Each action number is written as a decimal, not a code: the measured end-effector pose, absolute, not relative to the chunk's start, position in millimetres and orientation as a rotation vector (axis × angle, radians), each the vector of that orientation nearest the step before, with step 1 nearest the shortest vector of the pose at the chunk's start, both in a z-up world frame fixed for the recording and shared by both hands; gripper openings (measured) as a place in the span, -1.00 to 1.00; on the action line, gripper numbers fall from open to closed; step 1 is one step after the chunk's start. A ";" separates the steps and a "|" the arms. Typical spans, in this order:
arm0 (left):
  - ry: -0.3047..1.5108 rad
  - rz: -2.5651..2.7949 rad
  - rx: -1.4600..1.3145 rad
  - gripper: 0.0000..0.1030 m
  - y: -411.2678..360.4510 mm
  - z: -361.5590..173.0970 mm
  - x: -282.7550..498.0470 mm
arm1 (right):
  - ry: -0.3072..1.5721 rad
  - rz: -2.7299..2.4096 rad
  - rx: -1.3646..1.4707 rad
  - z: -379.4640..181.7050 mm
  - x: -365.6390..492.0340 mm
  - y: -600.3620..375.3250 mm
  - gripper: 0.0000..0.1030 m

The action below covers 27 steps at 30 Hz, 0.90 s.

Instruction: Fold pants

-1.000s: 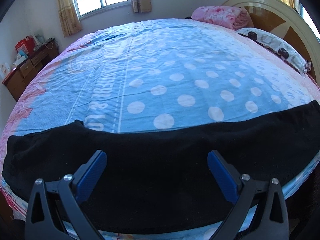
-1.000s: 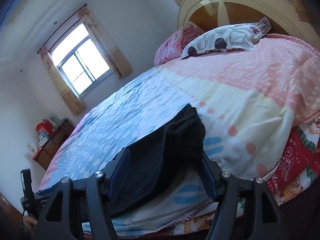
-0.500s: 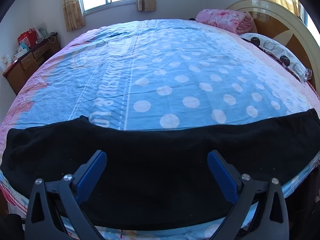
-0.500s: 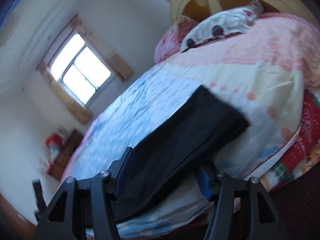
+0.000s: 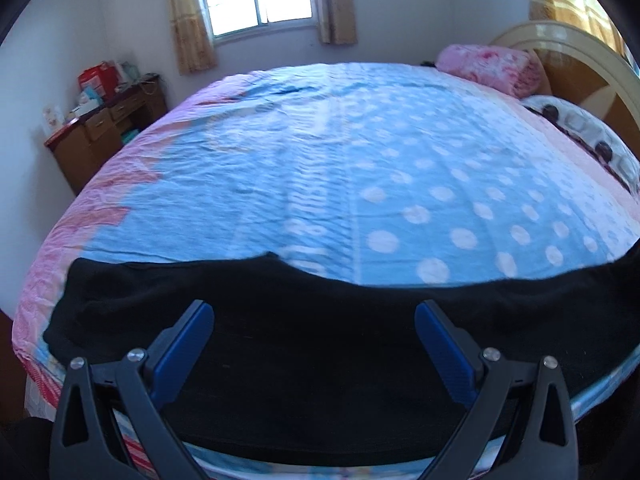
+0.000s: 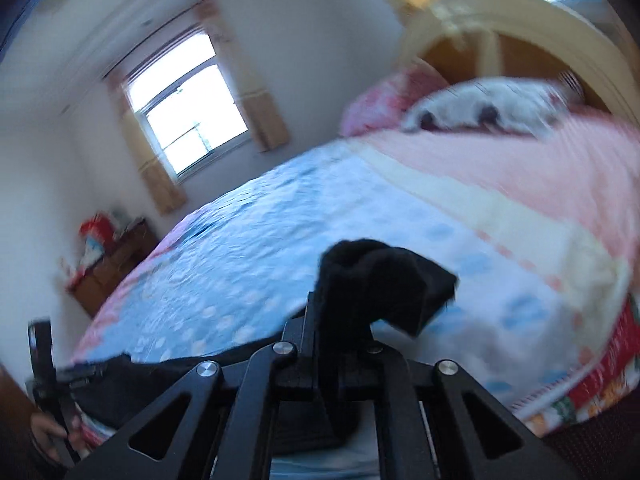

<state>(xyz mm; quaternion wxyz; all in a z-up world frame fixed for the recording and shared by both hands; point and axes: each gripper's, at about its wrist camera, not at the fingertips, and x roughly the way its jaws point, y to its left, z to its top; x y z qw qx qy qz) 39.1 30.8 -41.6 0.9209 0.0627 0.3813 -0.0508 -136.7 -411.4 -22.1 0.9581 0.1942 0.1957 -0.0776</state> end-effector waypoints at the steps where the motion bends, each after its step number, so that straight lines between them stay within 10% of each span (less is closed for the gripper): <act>1: 0.770 -0.082 0.108 1.00 44.1 -36.8 40.1 | 0.394 -0.126 0.347 -13.4 -130.2 -393.1 -0.89; 14: 0.749 0.107 -0.037 1.00 161.1 -40.5 45.4 | 0.576 0.332 -0.361 -93.3 -27.8 -87.5 -0.89; 27: 0.803 0.071 -0.096 1.00 181.4 -63.6 60.2 | 0.581 0.221 -0.554 -129.6 -17.5 -50.1 -0.82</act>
